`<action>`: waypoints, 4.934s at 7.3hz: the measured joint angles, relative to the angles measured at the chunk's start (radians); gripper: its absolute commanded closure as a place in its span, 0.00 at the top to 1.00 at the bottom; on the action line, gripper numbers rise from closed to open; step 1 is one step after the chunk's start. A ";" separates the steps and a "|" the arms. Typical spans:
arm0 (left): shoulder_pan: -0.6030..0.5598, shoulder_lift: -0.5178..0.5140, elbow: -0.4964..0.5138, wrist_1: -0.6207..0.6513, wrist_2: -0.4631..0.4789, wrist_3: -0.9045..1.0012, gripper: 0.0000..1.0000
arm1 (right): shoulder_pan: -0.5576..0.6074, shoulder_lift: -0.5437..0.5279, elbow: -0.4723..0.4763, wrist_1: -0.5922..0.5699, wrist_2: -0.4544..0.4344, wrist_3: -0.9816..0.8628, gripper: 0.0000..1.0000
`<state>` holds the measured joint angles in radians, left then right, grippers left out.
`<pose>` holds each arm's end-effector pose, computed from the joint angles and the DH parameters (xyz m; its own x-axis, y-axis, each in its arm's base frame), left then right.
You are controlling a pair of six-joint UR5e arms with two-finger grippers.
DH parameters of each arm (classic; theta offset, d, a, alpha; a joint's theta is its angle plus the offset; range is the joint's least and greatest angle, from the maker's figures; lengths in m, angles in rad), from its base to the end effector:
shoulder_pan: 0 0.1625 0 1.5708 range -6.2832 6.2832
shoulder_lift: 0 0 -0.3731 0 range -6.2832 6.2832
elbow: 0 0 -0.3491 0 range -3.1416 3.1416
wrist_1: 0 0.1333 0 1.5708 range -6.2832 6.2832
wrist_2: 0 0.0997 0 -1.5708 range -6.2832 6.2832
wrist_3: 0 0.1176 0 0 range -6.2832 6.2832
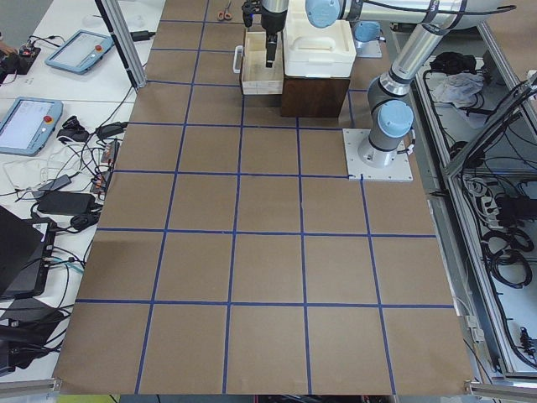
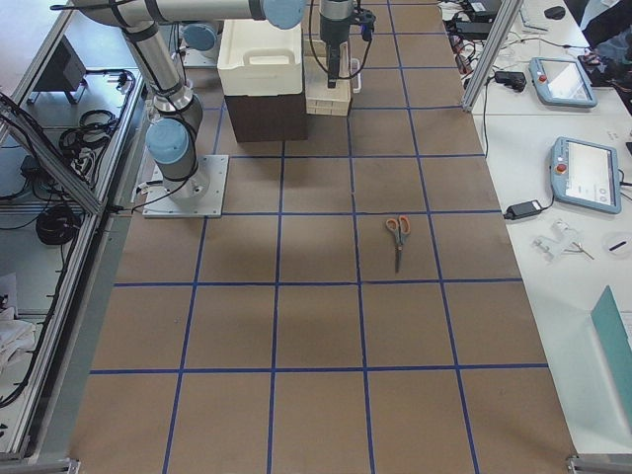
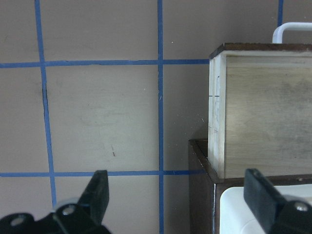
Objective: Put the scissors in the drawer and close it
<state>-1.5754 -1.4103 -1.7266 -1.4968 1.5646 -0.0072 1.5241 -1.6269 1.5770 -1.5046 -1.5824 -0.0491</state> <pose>-0.1359 -0.3975 0.4230 -1.0000 -0.0021 0.0067 -0.0026 0.9969 -0.0786 0.1119 -0.4312 0.4332 -0.9999 -0.0026 0.0108 -0.0024 0.9999 0.0168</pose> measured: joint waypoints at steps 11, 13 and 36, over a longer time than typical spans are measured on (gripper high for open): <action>0.000 0.004 -0.003 0.000 0.001 0.000 1.00 | -0.104 0.020 0.003 -0.008 -0.028 -0.289 1.00; 0.000 0.004 -0.004 0.000 0.000 0.000 1.00 | -0.241 0.057 0.003 -0.046 -0.016 -0.638 1.00; 0.002 0.005 -0.008 0.003 -0.001 -0.002 1.00 | -0.452 0.699 -0.057 -0.743 0.047 -1.879 0.96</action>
<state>-1.5738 -1.4052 -1.7345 -1.4939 1.5631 -0.0092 1.0722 -0.9275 1.5195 -2.2479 -1.5354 -1.9286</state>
